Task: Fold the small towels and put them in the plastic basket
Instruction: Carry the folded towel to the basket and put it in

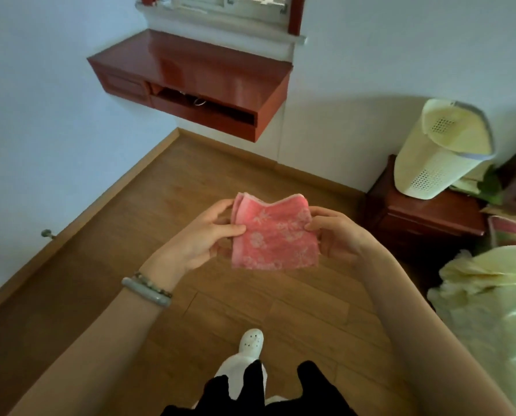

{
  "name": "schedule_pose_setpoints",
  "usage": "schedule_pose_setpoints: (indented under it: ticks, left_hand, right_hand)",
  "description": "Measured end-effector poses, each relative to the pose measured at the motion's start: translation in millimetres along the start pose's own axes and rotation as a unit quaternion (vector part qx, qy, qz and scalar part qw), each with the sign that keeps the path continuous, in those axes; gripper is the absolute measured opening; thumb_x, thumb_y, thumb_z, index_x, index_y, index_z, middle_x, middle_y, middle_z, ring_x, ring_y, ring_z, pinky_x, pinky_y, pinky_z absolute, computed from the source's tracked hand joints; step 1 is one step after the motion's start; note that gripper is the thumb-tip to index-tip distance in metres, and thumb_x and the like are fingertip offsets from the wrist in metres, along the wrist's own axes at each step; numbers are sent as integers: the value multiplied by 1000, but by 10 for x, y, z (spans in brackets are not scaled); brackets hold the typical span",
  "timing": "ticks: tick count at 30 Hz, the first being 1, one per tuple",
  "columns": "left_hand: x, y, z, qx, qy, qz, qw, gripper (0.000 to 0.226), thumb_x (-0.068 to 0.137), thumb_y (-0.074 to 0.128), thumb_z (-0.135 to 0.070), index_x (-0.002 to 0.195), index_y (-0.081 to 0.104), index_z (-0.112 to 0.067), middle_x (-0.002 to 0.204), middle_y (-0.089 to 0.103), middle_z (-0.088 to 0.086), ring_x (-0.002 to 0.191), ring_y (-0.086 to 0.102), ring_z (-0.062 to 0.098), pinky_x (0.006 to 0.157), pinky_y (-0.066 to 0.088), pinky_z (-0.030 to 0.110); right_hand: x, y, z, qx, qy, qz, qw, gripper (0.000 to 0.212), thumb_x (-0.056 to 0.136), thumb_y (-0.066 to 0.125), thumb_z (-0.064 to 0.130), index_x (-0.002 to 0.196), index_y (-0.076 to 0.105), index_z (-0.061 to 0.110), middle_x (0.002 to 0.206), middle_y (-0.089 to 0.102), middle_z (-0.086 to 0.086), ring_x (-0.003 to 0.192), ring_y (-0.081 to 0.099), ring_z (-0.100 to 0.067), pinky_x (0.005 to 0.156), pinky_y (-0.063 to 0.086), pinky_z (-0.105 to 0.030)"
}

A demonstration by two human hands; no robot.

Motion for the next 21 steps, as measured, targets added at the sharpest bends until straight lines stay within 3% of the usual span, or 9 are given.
schedule_pose_setpoints:
  ticks: [5,13,21]
  left_hand:
    - [818,129,-418,20,-22,81,996,49,90,58,-8,134,45,-25,121,61,11,103,66,24,77,58,40]
    - [1923,628,-812,56,-53,173,982,46,90,58,-9,130,49,-28,123,61,12,110,63,27,92,52,50]
    - [2958,1219,-1104,66,-56,217,972,43,91,56,-8,129,50,-28,121,62,13,106,66,24,85,56,40]
  right_hand:
    - [249,-471,319,64,-28,-65,995,28,84,51,-3,108,62,8,99,65,-11,89,68,-24,68,56,-35]
    - [397,-1253,607,139,-71,-148,977,35,73,55,-2,106,62,4,94,65,-12,85,67,-25,73,58,-38]
    - [684,-2175,965,150,-69,-180,970,28,83,49,-5,101,64,9,93,65,-10,86,66,-24,71,56,-38]
Point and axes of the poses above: each hand's wrist, its own x-axis towards the middle knuckle, its own y-axis out of the palm, z = x × y, the point moved 2 cm from there along x, towards the middle knuckle
